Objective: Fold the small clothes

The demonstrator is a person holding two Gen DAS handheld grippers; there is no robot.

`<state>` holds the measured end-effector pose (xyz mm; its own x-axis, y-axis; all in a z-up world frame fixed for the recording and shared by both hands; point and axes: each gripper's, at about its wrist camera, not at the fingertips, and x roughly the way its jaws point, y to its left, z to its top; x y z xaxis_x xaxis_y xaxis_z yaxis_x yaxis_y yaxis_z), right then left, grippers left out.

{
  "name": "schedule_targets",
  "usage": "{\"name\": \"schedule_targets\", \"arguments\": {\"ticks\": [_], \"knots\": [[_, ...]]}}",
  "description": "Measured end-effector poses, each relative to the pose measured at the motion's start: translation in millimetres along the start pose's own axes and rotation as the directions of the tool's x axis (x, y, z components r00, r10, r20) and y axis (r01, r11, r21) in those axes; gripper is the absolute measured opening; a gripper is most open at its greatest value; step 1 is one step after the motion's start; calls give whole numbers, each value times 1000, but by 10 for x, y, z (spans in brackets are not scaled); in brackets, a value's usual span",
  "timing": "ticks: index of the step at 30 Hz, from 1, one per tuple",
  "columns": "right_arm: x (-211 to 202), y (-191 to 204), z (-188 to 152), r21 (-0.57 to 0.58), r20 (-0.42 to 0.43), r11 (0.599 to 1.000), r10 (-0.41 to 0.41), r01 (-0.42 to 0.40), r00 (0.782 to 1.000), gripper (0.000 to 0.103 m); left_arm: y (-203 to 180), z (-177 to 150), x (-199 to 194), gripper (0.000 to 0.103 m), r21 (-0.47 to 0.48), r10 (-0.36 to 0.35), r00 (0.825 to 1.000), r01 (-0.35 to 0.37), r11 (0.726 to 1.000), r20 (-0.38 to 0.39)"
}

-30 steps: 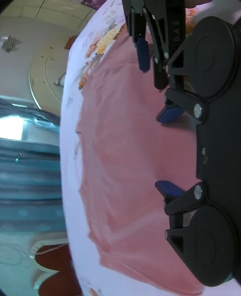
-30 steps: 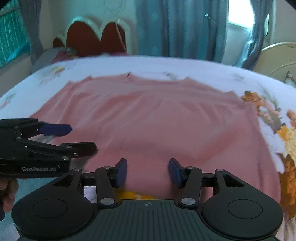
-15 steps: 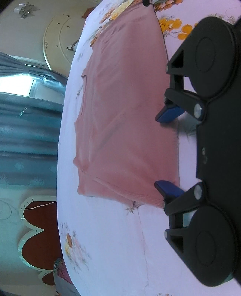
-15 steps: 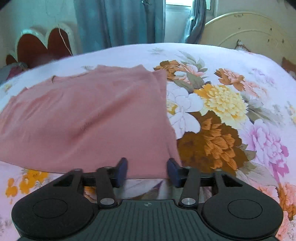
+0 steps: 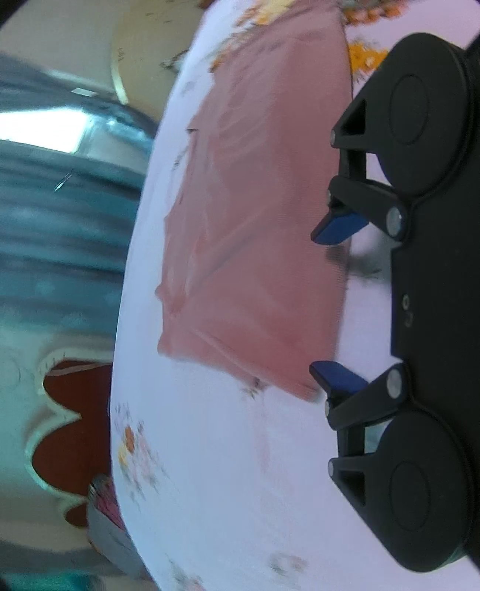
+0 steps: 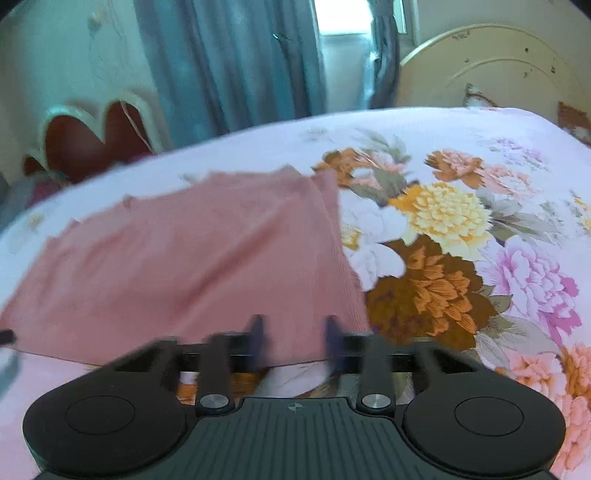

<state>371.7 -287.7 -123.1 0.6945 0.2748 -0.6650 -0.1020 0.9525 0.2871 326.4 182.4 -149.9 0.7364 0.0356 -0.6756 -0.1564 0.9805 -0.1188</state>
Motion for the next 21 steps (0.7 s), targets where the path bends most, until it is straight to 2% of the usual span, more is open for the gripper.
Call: {"name": "schedule_targets", "arguments": {"ticks": [2,3,5,8,10,12,14,16,18,20,21], "knots": [[-108,35,-18,0,25,1000,31,-31,999,3,127,-88,-52,66,-140,-62,998,59,988,-16],[-144,56,-27,3,29,999,50,-50,998,3,205,-148,-60,65,-226,-90,996,84,970,-17],[-170,116,-43,3,19,998,68,-68,997,3,330,-248,-66,65,-359,-131,991,128,924,18],[-159,219,-43,-3,10,996,84,-84,996,3,503,-288,21,65,-523,-188,979,203,827,83],[-92,292,6,1,8,996,91,-91,996,3,594,-244,148,64,-584,-203,972,232,778,117],[17,375,92,5,7,995,97,-97,995,3,652,-168,296,64,-616,-205,967,253,746,150],[154,498,214,11,1,993,115,-115,993,3,691,-82,439,61,-632,-200,964,268,727,178],[307,650,341,8,3,992,128,-128,992,0,708,-8,569,53,-640,-189,962,272,719,197],[483,828,469,-8,-2,990,142,-142,990,0,697,67,699,38,-644,-176,963,266,718,202],[677,1025,564,-27,-22,988,149,-150,989,0,722,103,811,12,-657,-181,965,263,707,191],[772,1116,598,-36,-34,987,155,-156,987,0,753,106,871,9,-669,-200,962,273,691,186]]}}
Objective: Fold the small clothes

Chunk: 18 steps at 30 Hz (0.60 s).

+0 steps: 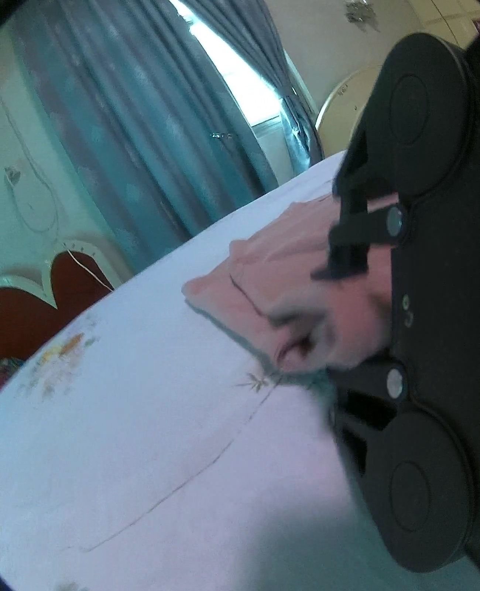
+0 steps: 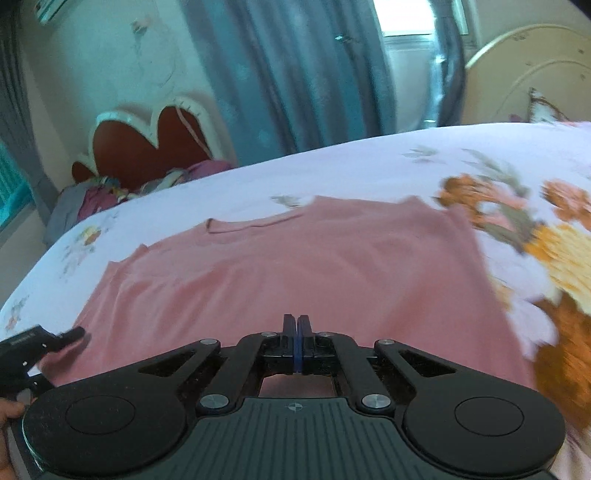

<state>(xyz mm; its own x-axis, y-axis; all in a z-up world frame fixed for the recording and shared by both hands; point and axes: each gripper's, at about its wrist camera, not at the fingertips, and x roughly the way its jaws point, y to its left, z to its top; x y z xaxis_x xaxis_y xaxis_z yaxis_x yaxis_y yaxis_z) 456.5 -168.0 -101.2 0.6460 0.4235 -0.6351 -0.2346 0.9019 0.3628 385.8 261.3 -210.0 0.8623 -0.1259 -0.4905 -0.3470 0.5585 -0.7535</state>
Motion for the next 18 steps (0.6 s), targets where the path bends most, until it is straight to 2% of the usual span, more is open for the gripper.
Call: {"name": "schedule_targets", "arguments": {"ticks": [3,6,8,9,10,12,16,18], "knots": [[311,203,77,-25,-40,1000,12,-13,999,0,20,13,32,8,4,-49,998,49,999,-28],[474,369,116,-47,-39,999,14,-16,999,0,-18,-5,-127,8,26,-105,994,105,994,1],[546,448,115,-55,-38,998,26,-28,999,0,8,-28,-167,8,40,-99,995,99,994,13],[637,483,86,-71,-64,997,15,-20,998,0,56,-46,-135,8,27,-84,996,84,996,1],[793,501,23,-91,-127,996,-19,8,992,0,107,-51,-88,11,8,-65,998,65,998,-19],[854,502,-32,-104,-124,995,-24,11,992,0,121,-42,-90,11,-9,-68,997,68,998,-19],[857,496,-25,-110,-129,994,-32,17,991,0,-46,29,-127,9,36,-87,996,87,996,-13],[860,471,-21,-100,-131,995,-25,12,991,0,-250,41,-176,9,109,-101,995,102,989,-18]]}}
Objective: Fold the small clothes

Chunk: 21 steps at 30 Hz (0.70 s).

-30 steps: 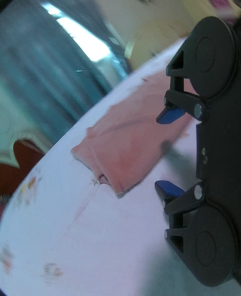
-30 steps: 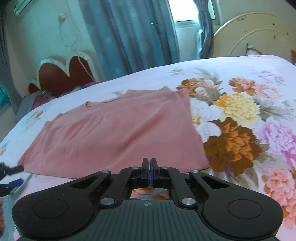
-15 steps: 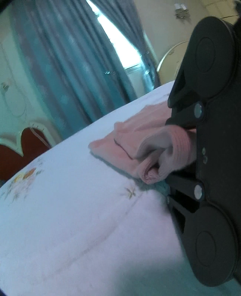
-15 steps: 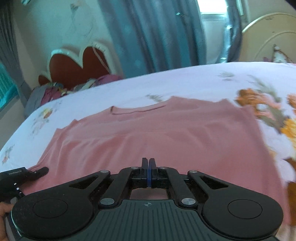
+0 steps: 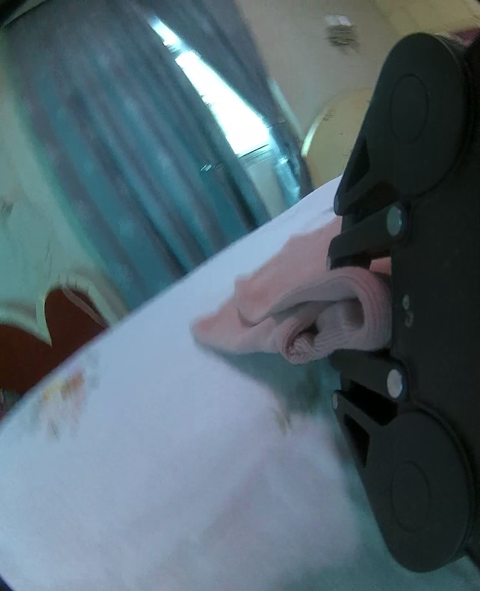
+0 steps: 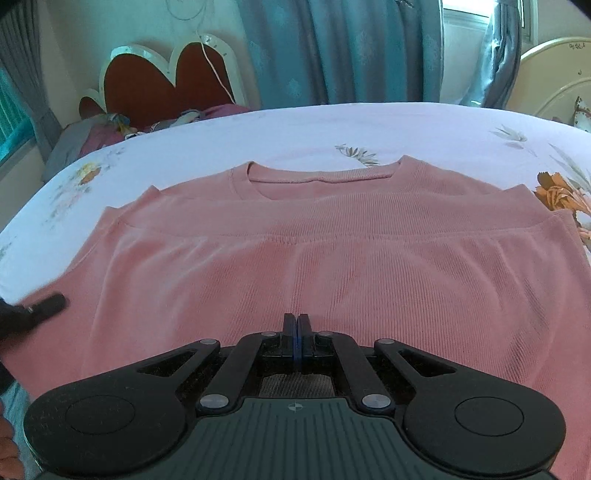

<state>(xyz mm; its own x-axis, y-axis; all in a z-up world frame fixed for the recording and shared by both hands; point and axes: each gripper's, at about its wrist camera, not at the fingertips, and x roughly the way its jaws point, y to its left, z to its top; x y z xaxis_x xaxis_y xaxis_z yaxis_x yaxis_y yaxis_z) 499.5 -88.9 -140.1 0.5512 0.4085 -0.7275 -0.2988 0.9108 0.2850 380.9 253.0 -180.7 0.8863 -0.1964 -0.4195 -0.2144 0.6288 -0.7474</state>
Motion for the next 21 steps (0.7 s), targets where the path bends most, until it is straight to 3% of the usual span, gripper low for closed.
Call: {"name": "schedule_targets", "arguments": {"ticks": [5,9,14,16,18,19,20,21], "knots": [[-20,-99,-11,56,6,996,63,-63,998,0,-767,-10,-31,9,171,-103,995,103,980,-12],[-80,-292,39,112,0,984,142,-141,990,0,-1565,-229,103,9,312,-159,983,180,933,-93],[-829,-1219,45,306,166,947,44,-94,985,0,-2377,-848,542,9,426,-137,962,229,875,-235],[-1111,-1683,3,376,199,920,35,-109,979,0,-2595,-1197,858,10,426,-102,934,251,869,-342],[-1279,-2137,-43,442,197,886,58,-142,979,0,-2697,-1623,1260,26,422,-21,875,254,870,-483],[-1306,-2302,-47,465,172,875,60,-135,983,1,-2705,-1802,1383,25,436,45,852,222,872,-522],[-1345,-2454,-61,477,159,869,60,-130,985,4,-2700,-1897,1399,24,439,75,844,198,877,-530],[-1410,-2571,-83,484,170,864,67,-143,983,21,-2686,-1893,1307,24,417,36,859,211,884,-510]]}}
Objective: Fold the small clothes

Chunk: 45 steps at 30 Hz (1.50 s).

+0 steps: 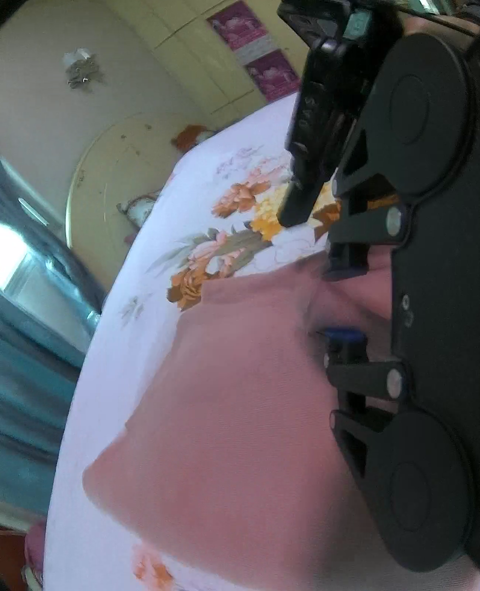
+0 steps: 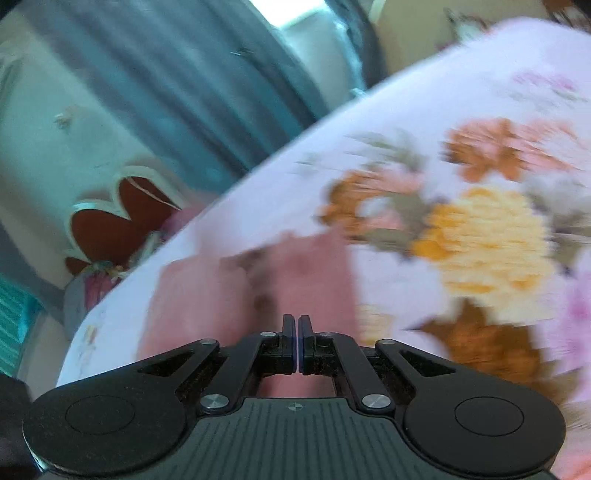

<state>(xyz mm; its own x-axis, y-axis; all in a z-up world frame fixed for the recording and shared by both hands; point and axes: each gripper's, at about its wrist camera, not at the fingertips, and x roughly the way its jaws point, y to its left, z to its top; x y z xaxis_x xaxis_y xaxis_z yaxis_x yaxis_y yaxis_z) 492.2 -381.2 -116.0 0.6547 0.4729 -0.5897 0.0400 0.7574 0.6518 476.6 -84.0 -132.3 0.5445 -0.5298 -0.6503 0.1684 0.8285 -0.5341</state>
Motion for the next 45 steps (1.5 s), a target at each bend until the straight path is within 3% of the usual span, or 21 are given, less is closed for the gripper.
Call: {"name": "schedule_targets", "arguments": {"ticks": [1,2,3,5,6,7,13,14,16,19,25,28,29,30,31,33,36,39,41,42,45], "knots": [[-85,-84,31,7,17,1000,17,-17,1000,47,18,-13,-124,26,-9,-15,999,15,1000,47],[-152,-126,47,2,28,1000,25,-25,999,57,62,-4,-266,25,-11,12,996,-11,1000,87],[-185,-153,47,-6,22,999,45,-45,999,59,108,15,-376,22,-5,52,992,-52,999,112],[-186,-188,14,0,-19,993,117,-117,993,58,272,105,-566,22,1,128,979,-130,992,161],[-126,-172,-16,2,-40,990,143,-143,989,51,351,157,-623,21,-15,154,975,-154,988,163],[-73,-149,-38,1,-76,987,162,-162,984,35,454,201,-666,20,-38,178,971,-175,984,158],[323,9,-215,-4,-194,986,164,-168,967,34,737,304,-648,19,-58,243,959,-237,970,144],[389,24,-229,-11,-212,987,153,-159,965,36,798,309,-627,14,-61,240,961,-234,970,136],[503,38,-247,-23,-252,985,162,-174,954,41,886,264,-517,14,-62,233,966,-227,972,113],[535,131,-247,-74,-264,979,163,-189,951,41,974,186,-453,14,-49,221,970,-216,975,103],[743,408,-199,-191,-287,975,57,-116,956,41,1139,217,-626,6,-64,164,973,-156,986,161],[781,552,-252,-295,-291,950,9,-99,957,40,1141,239,-482,6,-11,153,983,-153,988,101],[785,585,-282,-322,-286,942,-2,-94,958,35,1117,233,-451,6,15,156,983,-158,987,97],[788,605,-303,-336,-281,937,-3,-96,960,17,1119,242,-446,6,20,152,983,-155,988,100],[802,615,-315,-342,-270,934,3,-99,963,11,1128,258,-458,6,10,144,984,-146,989,102],[743,698,-302,-392,-236,916,-6,-89,972,10,1110,286,-504,6,8,129,986,-131,991,109],[397,787,-166,-406,-178,905,58,-127,982,10,894,327,-586,6,54,63,991,-70,996,118],[230,610,-109,-436,-163,896,10,-81,987,8,716,323,-453,9,113,100,992,-108,988,74],[527,313,-227,-419,-252,907,-71,-43,965,9,761,269,-231,6,112,130,992,-130,985,10],[602,214,-277,-394,-276,918,-60,-56,959,9,794,250,-196,6,91,119,993,-120,989,16],[457,171,-249,-356,-212,932,-7,-71,977,13,792,309,-244,6,85,114,993,-115,990,11]]}}
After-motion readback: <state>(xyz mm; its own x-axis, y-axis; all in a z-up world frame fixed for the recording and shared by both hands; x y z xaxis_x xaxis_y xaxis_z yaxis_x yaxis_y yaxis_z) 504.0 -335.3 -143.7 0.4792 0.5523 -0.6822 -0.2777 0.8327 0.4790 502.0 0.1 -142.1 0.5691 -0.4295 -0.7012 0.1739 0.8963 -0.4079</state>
